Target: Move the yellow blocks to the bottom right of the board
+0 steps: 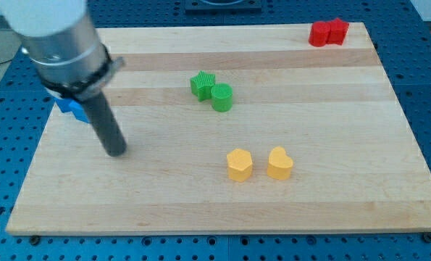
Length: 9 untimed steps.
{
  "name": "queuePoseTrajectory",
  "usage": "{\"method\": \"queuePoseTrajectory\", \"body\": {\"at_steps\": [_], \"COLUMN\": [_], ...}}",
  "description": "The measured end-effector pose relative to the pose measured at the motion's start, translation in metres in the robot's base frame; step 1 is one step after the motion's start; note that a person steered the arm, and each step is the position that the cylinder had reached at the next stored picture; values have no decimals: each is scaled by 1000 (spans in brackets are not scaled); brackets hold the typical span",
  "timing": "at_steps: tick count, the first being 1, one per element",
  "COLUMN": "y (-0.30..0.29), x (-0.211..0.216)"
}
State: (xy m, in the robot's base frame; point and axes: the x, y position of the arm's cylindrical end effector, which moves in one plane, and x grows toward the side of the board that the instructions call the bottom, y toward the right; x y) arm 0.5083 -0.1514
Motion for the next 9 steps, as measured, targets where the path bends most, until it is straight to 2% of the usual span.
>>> {"method": "queuePoseTrajectory", "body": {"at_steps": [1, 2, 4, 6, 8, 9], "y": [68, 132, 204, 326, 349, 349], "x": [30, 37, 26, 27, 53, 47]}}
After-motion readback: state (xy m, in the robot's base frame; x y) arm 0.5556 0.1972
